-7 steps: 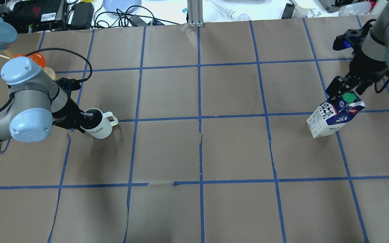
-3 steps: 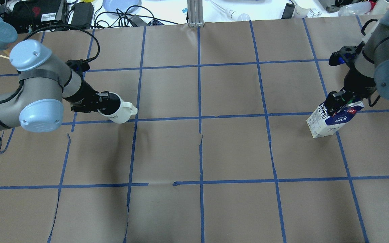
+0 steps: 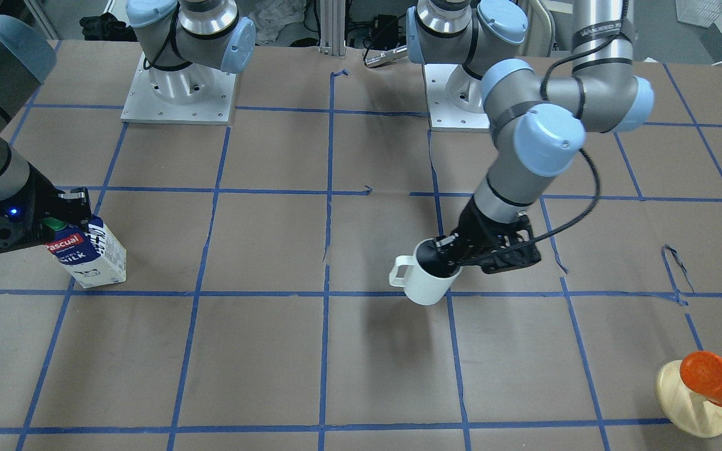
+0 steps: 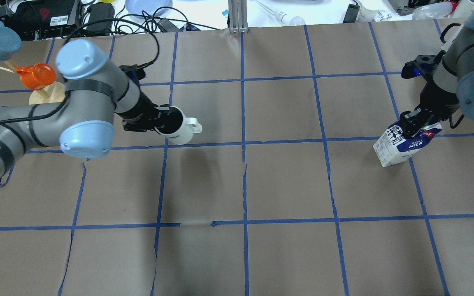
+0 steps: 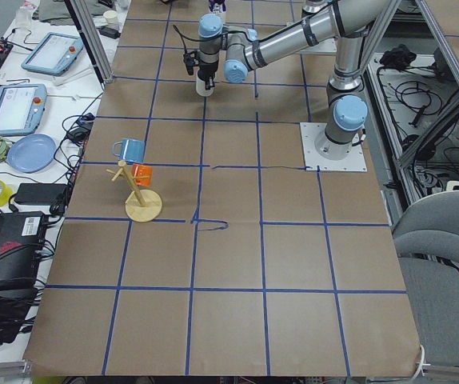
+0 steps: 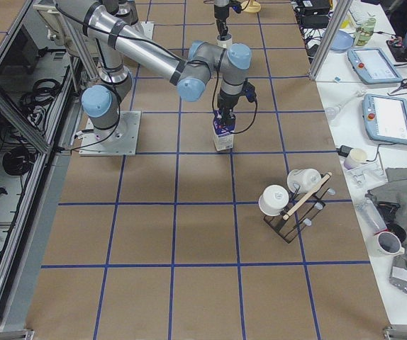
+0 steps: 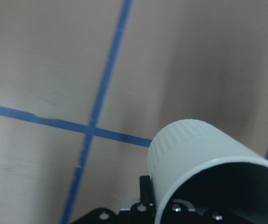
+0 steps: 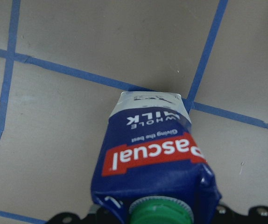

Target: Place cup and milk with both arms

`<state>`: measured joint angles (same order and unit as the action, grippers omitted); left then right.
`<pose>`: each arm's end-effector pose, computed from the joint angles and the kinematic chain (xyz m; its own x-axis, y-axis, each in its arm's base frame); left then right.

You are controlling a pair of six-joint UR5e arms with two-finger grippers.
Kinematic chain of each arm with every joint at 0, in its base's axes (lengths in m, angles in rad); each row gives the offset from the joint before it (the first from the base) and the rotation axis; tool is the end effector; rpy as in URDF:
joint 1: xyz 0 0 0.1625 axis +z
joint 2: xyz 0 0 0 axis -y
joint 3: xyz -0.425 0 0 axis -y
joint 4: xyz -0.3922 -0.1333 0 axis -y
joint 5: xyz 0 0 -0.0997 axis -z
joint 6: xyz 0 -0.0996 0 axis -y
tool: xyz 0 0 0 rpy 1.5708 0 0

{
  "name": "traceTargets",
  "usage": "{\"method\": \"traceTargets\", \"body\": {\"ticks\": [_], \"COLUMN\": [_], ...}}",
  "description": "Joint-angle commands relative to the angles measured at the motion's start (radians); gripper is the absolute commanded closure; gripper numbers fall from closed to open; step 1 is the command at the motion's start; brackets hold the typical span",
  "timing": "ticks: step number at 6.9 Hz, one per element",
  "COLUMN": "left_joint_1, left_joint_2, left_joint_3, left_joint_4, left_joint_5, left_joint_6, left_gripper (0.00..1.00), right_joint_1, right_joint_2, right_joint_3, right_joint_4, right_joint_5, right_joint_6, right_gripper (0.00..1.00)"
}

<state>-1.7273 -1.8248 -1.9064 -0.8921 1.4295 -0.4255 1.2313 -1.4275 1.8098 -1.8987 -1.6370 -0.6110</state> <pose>-0.2298 -0.5113 0.2664 -0.9530 -0.2543 0.1645 -0.2615 0.9649 -0.0231 -0.0533 -0.5313 0.3322 -0.9624 -0.2708 0.0229 -0.2681 0.9599 0.0824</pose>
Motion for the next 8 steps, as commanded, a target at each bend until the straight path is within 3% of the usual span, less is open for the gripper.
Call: {"method": "traceTargets", "body": {"ticks": [1,3,4,5,6,8], "left_joint_1": [-0.136,-0.181,-0.190,-0.190,-0.178,-0.031], "left_joint_2": [-0.048,-0.071,-0.076,-0.074,-0.027,0.063], "left_joint_3": [0.003,0.004,0.004,0.009,0.024,0.035], "left_joint_4": [0.048,0.068,0.078,0.082,0.076,-0.028], "left_joint_5": [0.037,0.042,0.046,0.114,0.149,0.149], "left_joint_6": [-0.148,-0.168,-0.162,-0.156,-0.132,0.093], "left_gripper": [1.00,1.00,0.49,0.09,0.00,0.00], "right_joint_1": [0.014,0.081,0.140,0.211,0.290,0.437], "right_joint_2": [0.025,0.099,0.139,0.151,0.150,0.145], "right_joint_3": [-0.077,-0.262,-0.383,-0.415,-0.409,-0.341], "right_joint_4": [0.007,0.119,0.216,0.254,0.262,0.257], "right_joint_5": [0.006,0.020,0.026,0.026,0.028,0.086], "right_joint_6": [0.037,0.104,0.173,0.274,0.401,0.648], "right_gripper": [0.84,0.89,0.89,0.89,0.89,0.90]}}
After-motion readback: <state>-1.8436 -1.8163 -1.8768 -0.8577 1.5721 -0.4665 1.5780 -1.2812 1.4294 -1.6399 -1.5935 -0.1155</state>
